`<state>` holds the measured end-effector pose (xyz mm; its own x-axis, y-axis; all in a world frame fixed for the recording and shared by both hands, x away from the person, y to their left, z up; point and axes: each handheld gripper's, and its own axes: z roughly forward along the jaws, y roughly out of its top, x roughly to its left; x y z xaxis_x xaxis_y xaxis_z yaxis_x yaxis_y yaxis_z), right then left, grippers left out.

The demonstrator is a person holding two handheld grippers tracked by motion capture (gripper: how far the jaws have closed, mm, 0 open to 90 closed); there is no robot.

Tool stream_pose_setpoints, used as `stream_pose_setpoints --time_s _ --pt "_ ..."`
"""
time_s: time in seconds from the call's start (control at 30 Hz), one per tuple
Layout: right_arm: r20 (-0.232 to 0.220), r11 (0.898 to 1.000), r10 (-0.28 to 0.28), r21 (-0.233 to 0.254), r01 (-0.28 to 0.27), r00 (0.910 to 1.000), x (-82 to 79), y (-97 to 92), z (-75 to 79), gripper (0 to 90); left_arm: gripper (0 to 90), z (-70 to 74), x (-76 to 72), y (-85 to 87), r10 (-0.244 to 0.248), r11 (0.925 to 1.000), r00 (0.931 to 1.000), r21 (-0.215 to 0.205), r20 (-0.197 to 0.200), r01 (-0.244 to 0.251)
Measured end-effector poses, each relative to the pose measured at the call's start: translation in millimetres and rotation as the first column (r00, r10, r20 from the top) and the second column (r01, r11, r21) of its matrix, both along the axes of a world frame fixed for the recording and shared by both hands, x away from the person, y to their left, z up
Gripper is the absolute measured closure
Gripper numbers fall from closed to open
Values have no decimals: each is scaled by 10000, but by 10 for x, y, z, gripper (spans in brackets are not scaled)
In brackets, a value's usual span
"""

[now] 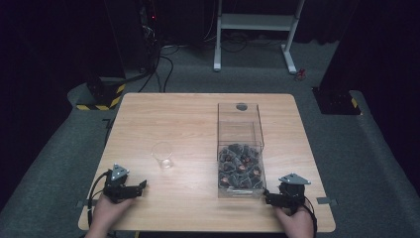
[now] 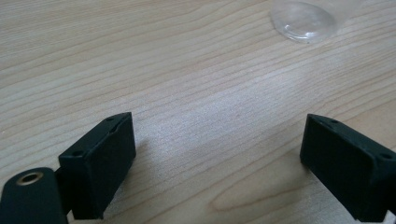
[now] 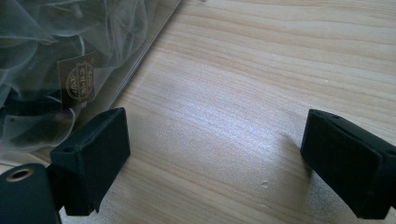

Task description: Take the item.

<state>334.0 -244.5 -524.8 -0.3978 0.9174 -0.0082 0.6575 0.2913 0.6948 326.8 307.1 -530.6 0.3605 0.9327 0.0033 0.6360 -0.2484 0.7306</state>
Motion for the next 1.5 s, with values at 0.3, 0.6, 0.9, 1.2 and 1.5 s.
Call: stream_pose_setpoints --time_s 0.3,0.6,0.9,1.2,1.5 --pt "-34 10000 -34 24 34 10000 -2 3 1 79 107 1 -4 3 32 10000 10000 23 -2 -32" --pt "-46 9999 125 24 -125 9999 -11 -14 2 78 90 0 4 7 -137 9999 9999 29 -38 137" --pt "3 9999 144 8 -144 9999 -18 -18 -1 78 76 4 9 7 -293 9996 9995 62 -118 293" --pt "13 9999 168 0 -168 9999 -18 -20 -1 78 99 46 -2 47 -289 9995 9996 -82 49 289" --pt "23 9998 187 -9 -187 9998 -17 -21 -1 78 131 118 -55 73 -188 9988 9995 -451 269 200"
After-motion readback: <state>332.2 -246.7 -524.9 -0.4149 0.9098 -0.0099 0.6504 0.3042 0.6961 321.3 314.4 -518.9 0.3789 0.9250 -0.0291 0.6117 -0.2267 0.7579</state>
